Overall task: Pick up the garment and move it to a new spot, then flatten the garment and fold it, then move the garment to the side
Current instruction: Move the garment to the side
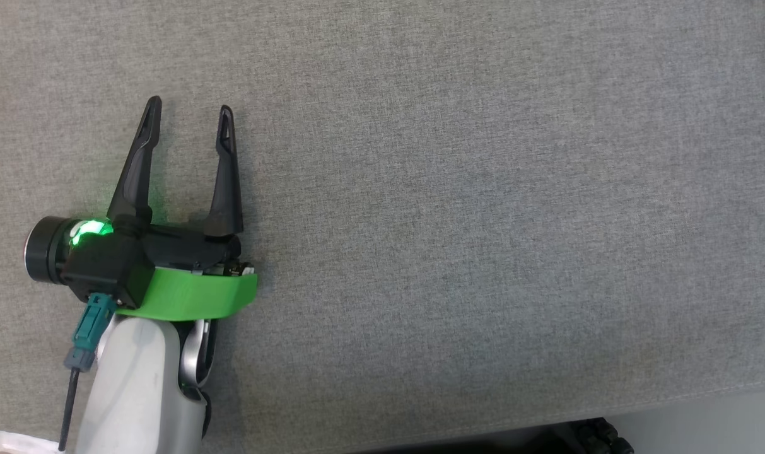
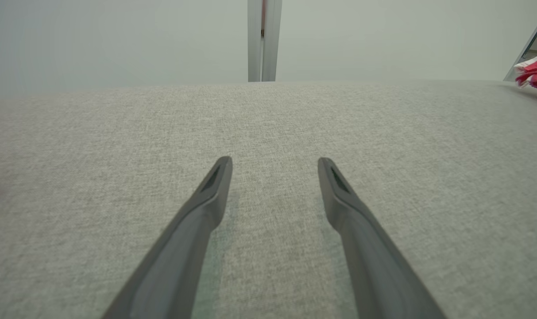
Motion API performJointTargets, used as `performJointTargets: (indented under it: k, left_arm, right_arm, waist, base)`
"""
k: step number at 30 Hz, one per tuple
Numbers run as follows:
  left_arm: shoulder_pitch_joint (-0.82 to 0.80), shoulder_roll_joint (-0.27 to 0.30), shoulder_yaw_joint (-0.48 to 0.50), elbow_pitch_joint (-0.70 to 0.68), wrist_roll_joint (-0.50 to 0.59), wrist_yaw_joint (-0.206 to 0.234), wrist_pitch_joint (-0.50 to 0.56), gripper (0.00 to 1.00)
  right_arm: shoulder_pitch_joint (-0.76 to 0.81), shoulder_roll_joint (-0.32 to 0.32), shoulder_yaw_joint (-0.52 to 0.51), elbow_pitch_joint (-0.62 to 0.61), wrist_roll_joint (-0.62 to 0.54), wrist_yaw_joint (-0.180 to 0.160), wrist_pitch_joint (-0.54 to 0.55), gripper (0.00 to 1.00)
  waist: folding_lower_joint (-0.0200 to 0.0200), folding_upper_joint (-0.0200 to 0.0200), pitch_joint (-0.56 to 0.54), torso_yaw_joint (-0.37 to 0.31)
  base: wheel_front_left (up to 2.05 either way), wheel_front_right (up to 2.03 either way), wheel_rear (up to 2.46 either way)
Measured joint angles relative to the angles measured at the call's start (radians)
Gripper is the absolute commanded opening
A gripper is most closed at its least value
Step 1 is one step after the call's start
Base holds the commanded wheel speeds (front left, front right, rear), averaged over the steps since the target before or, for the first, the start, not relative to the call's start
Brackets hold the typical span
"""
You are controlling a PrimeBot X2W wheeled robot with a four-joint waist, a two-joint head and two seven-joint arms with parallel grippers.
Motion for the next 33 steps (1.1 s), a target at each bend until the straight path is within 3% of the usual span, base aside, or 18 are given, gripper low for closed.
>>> performJointTargets:
  k: [7, 16, 23, 33]
  left_arm:
    - [0.009, -0.001, 0.013, 0.028, -0.014, 0.006, 0.000, 1.00]
    - [0.074, -0.003, 0.052, 0.086, -0.043, 0.017, 0.001, 1.00]
    - [0.141, -0.007, 0.080, 0.123, -0.053, 0.020, 0.001, 1.00]
    - [0.219, -0.010, 0.110, 0.176, -0.062, 0.016, 0.001, 1.00]
  right_arm:
    - [-0.020, 0.062, -0.026, 0.040, -0.057, 0.000, -0.108, 1.00]
    - [0.081, 0.242, -0.081, 0.036, -0.054, 0.000, -0.274, 1.00]
    - [0.239, 0.385, -0.142, -0.025, -0.062, 0.000, -0.317, 1.00]
    - [0.581, 0.561, -0.331, -0.225, -0.114, 0.000, -0.322, 1.00]
  waist:
    - [0.0000, 0.0000, -0.029, 0.006]
    - [0.0000, 0.0000, -0.137, 0.013]
    - [-0.0001, 0.0000, -0.252, 0.027]
    - [-0.0001, 0.0000, -0.413, 0.061]
  base:
    - [0.00, 0.00, 0.00]
    - [0.00, 0.00, 0.00]
    - [0.00, 0.00, 0.00]
    - [0.00, 0.00, 0.00]
